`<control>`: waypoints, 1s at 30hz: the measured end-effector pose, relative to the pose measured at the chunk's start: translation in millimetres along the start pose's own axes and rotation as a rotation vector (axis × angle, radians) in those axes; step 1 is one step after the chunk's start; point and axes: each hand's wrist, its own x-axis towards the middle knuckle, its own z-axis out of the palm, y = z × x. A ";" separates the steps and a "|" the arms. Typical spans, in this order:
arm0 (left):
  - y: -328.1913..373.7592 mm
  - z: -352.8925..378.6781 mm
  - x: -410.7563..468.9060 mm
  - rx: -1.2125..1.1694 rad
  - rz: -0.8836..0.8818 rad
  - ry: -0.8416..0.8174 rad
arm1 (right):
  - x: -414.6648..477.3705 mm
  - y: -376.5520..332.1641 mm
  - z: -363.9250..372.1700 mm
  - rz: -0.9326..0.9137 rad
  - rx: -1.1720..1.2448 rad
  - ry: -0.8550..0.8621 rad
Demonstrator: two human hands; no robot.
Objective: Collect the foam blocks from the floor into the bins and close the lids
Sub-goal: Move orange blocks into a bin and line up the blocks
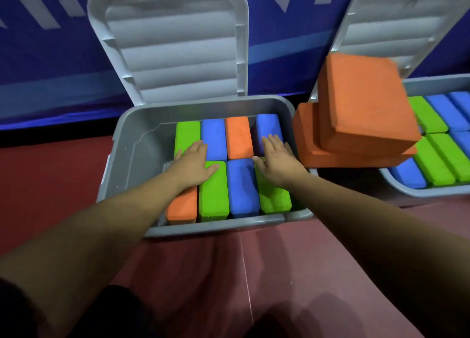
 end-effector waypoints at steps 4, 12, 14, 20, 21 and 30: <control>60.7 -57.7 3.1 -0.359 0.036 0.290 | -16.3 -25.7 -83.5 -0.166 0.115 0.325; 213.2 -104.6 2.7 -0.751 0.082 0.053 | -51.7 56.5 -190.5 0.228 -0.075 0.708; 240.6 -93.2 1.1 -0.833 0.015 -0.135 | -61.6 83.3 -186.2 0.541 -0.020 0.619; 264.0 -58.8 4.0 -0.694 0.004 -0.129 | -72.8 110.0 -166.5 0.634 0.333 0.377; 263.5 -56.6 2.6 -0.764 0.010 -0.105 | -71.4 109.8 -164.9 0.622 0.351 0.423; 212.4 -67.7 -2.9 -1.489 -0.010 0.326 | -61.0 112.3 -154.1 0.473 0.448 0.504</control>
